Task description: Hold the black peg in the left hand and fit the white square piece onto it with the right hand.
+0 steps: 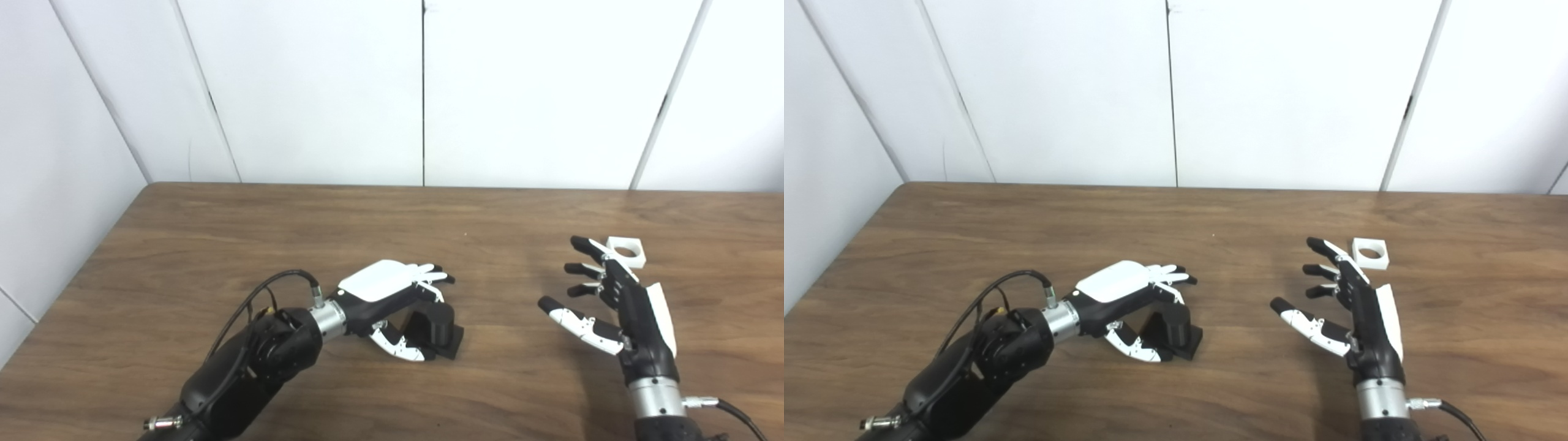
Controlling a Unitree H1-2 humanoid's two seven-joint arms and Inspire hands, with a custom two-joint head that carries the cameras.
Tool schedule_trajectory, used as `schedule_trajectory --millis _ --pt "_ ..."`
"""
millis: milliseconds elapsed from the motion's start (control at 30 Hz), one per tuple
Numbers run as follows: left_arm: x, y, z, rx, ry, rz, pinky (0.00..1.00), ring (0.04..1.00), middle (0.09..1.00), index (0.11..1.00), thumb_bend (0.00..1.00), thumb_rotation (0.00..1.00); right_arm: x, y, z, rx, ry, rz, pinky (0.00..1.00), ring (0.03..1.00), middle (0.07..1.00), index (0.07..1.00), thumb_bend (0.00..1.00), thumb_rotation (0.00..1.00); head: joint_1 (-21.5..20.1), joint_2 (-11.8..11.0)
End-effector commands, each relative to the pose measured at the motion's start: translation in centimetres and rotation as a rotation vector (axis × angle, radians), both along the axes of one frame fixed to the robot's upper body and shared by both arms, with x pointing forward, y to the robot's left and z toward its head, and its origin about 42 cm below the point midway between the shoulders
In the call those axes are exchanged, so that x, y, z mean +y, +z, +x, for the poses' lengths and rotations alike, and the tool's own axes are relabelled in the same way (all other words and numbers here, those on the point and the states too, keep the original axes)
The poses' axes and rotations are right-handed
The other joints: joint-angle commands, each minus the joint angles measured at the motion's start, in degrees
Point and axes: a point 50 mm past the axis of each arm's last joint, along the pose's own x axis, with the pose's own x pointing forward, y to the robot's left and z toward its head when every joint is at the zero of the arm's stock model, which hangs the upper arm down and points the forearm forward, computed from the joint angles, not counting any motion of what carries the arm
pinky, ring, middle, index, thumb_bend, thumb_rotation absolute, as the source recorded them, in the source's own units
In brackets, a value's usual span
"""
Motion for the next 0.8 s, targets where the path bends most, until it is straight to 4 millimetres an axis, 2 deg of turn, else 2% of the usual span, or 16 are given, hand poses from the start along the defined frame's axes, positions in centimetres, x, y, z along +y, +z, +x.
schedule_trajectory --millis 0,300,400,467,667,767 --pt "0.9 -3.2 -0.8 0.063 0.011 0.190 0.99 1.000 0.967 0.671 0.87 0.24 0.5 2.3 0.5 -0.113 0.012 0.006 0.55 0.720 0.844 0.807 0.65 0.19 -0.05 0.16" --pt "1.4 -3.1 -0.6 0.029 0.019 0.214 0.96 0.990 0.949 0.646 0.88 0.23 0.4 2.4 0.3 -0.111 0.004 0.009 0.56 0.726 0.846 0.804 0.65 0.20 -1.68 0.26" --pt "1.7 -3.2 -0.6 0.027 0.022 0.202 0.95 0.985 0.941 0.620 0.86 0.23 0.4 2.5 0.3 -0.108 -0.001 -0.010 0.57 0.729 0.846 0.805 0.66 0.22 -4.77 -0.05" --pt "2.0 -3.2 -0.7 0.025 0.028 0.193 0.95 0.979 0.930 0.592 0.85 0.22 0.1 2.8 0.4 -0.117 0.002 -0.018 0.58 0.737 0.852 0.808 0.66 0.23 -8.62 -0.73" --pt "2.9 -3.5 -0.8 0.027 0.049 0.177 0.94 0.972 0.916 0.569 0.85 0.18 -3.2 5.5 1.6 -0.171 -0.047 -0.134 0.59 0.738 0.835 0.810 0.67 0.25 -13.12 -2.10" --pt "3.3 -3.7 -0.8 0.027 0.058 0.169 0.93 0.966 0.911 0.566 0.86 0.15 -5.7 7.1 2.4 -0.202 -0.072 -0.287 0.64 0.750 0.839 0.809 0.64 0.23 -14.98 -2.81"
